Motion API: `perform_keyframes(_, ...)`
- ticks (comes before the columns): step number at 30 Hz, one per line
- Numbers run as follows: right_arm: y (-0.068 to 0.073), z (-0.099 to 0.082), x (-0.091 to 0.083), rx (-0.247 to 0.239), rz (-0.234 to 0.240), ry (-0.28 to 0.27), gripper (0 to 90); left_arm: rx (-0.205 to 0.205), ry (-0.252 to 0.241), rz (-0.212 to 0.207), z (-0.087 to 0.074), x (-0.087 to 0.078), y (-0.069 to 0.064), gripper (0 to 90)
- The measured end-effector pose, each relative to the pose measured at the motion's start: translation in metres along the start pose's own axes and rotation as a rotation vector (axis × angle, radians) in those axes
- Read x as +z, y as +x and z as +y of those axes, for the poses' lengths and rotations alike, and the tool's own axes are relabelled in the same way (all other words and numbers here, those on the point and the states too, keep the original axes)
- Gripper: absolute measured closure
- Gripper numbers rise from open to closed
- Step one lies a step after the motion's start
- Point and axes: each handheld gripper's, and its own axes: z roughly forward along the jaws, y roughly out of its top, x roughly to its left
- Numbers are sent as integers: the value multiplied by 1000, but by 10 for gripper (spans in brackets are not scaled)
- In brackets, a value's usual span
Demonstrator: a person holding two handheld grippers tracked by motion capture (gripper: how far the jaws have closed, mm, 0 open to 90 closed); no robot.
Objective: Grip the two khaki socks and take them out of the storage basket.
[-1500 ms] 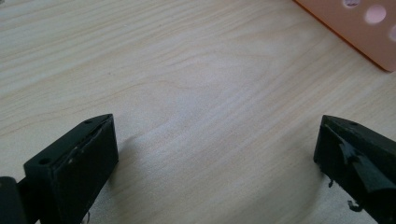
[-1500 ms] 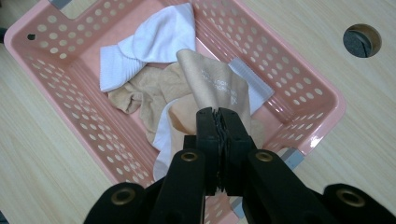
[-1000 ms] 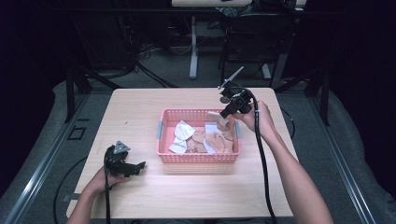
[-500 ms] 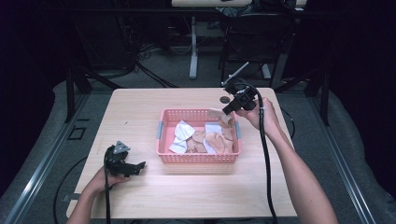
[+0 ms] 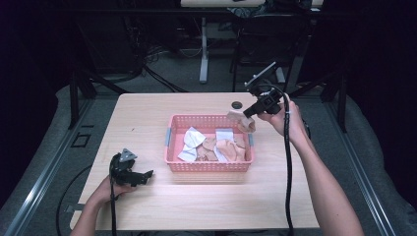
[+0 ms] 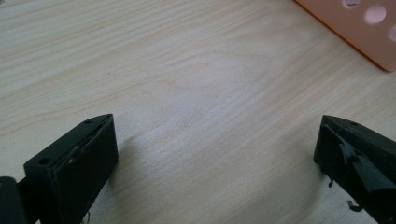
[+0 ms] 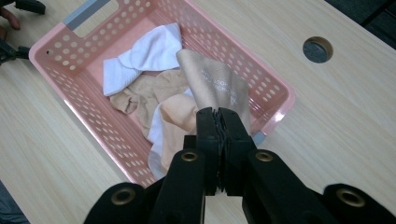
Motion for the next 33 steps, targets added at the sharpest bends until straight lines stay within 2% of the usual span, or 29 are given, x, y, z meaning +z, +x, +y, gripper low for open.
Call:
perform_keyframes(6, -11, -10, -8, 30, -12, -8, 882, 0, 0, 0, 0, 0, 0, 0)
perform_keyframes(16, -27, -26, -17, 54, -30, 4, 882, 0, 0, 0, 0, 0, 0, 0)
perform_keyframes(20, -33, -34, -20, 75, -39, -11, 881, 0, 1, -1, 0, 0, 0, 0)
perform_keyframes(33, -53, -58, -22, 125, -59, -1, 882, 0, 1, -1, 0, 0, 0, 0)
